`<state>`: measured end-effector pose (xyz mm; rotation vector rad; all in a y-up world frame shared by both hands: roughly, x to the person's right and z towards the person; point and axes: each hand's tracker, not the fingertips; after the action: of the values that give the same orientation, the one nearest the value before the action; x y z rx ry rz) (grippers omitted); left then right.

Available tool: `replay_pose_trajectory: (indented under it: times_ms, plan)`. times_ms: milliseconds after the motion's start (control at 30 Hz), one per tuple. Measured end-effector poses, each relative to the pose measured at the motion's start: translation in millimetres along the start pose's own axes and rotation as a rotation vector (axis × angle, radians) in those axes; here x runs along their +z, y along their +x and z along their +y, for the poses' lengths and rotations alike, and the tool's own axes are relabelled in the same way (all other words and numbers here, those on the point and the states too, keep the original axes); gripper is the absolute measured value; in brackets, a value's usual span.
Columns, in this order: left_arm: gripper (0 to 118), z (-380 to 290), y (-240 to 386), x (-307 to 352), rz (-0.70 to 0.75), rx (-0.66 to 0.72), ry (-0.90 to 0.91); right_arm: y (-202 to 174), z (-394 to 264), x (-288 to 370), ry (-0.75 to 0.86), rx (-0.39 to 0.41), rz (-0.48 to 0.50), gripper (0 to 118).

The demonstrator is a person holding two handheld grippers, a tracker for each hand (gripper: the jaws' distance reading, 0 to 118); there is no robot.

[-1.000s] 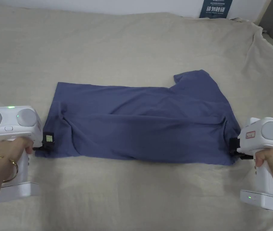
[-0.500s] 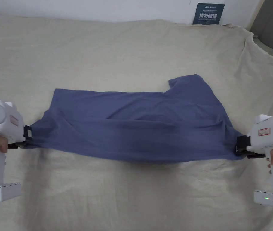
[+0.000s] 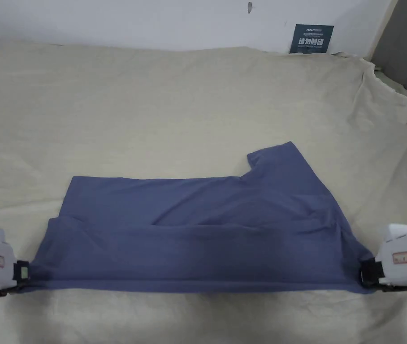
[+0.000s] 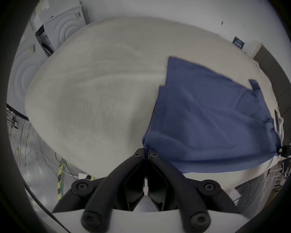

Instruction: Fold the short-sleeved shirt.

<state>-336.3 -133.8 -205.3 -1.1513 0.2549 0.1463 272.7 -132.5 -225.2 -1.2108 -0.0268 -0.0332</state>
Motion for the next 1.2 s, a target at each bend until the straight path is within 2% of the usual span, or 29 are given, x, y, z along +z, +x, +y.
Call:
replay_pose_trajectory:
  times_ms: [33, 67, 100, 133, 167, 200, 233, 267, 300, 367, 533, 633, 733, 767, 867, 933, 967, 1000, 1067, 1100, 1133, 1167, 1200]
  plan:
    - [0, -6.3, 2.1, -4.3, 0.011, 0.003, -0.007, -1.0, -4.4, -5.7, -0.012, -0.006, -0.002, 5]
    - [6, -13.9, 3.1, -8.0, 0.006, 0.005, -0.004, -0.7, -8.0, -11.1, -0.015, -0.018, 0.002, 5]
    - [24, -19.4, 4.1, -10.0, 0.008, 0.011, 0.003, 0.2, -11.0, -14.9, -0.014, -0.025, 0.003, 6]
    - [46, -22.1, 5.5, -10.8, 0.024, 0.015, 0.006, 1.0, -12.4, -16.4, -0.007, -0.031, 0.003, 11]
    - [73, -22.8, 6.0, -10.9, 0.076, 0.006, 0.005, 2.3, -12.7, -15.8, 0.01, -0.043, 0.0, 26]
    - [100, -23.2, 3.9, -8.5, 0.101, 0.002, 0.025, 5.1, -10.9, -14.8, 0.019, -0.064, -0.009, 60]
    - [111, -22.8, 1.5, -4.1, 0.1, 0.009, 0.05, 7.3, -9.8, -11.5, 0.028, -0.073, -0.015, 86]
    - [115, -20.5, -0.7, 3.4, 0.107, 0.035, 0.094, 9.3, -9.0, -6.0, 0.052, -0.072, -0.021, 100]
    - [115, -14.2, -2.9, 13.7, 0.11, 0.064, 0.146, 10.8, -7.4, 1.9, 0.095, -0.07, -0.034, 103]
    - [115, -1.2, -2.4, 34.7, 0.091, 0.088, 0.253, 8.9, 0.5, 27.7, 0.201, -0.053, -0.056, 103]
    - [115, 26.8, 26.5, 94.5, 0.079, 0.072, 0.585, -13.3, 19.2, 91.6, 0.518, 0.059, -0.152, 103]
    - [114, 27.5, 53.5, 121.6, 0.044, 0.04, 0.801, -31.4, 16.6, 122.3, 0.761, 0.082, -0.11, 104]
    - [110, 20.6, 80.8, 134.1, 0.027, -0.062, 0.914, -45.5, 10.5, 133.6, 0.923, 0.088, -0.061, 115]
    - [106, 16.6, 88.9, 137.5, 0.011, -0.093, 0.944, -51.4, 7.5, 136.7, 0.965, 0.092, -0.066, 116]
    - [71, 8.7, 100.7, 135.4, -0.047, -0.128, 0.984, -67.6, -0.8, 141.1, 1.036, 0.086, -0.082, 115]
    - [34, 3.9, 105.9, 135.0, -0.084, -0.132, 0.979, -71.8, -5.6, 142.3, 1.053, 0.071, -0.018, 109]
    - [17, 1.8, 108.5, 132.7, -0.086, -0.138, 0.977, -73.9, -7.6, 142.8, 1.051, 0.054, 0.005, 105]
    - [5, -0.1, 111.0, 130.2, -0.085, -0.145, 0.978, -76.0, -8.8, 144.1, 1.044, 0.047, 0.028, 91]
    - [0, -1.8, 112.7, 127.0, -0.095, -0.161, 0.97, -78.5, -11.7, 142.6, 1.047, 0.041, 0.057, 58]
    - [0, -3.4, 114.5, 126.9, -0.113, -0.164, 0.959, -79.5, -12.4, 141.2, 1.039, 0.041, 0.064, 30]
    - [0, -4.0, 114.8, 125.7, -0.123, -0.161, 0.95, -80.5, -12.6, 140.1, 1.031, 0.039, 0.072, 8]
    - [0, -4.9, 115.4, 124.0, -0.124, -0.155, 0.948, -81.8, -13.0, 137.8, 1.028, 0.033, 0.071, 1]
    - [0, -5.5, 115.6, 122.4, -0.125, -0.152, 0.946, -81.9, -14.3, 135.3, 1.029, 0.025, 0.073, 0]
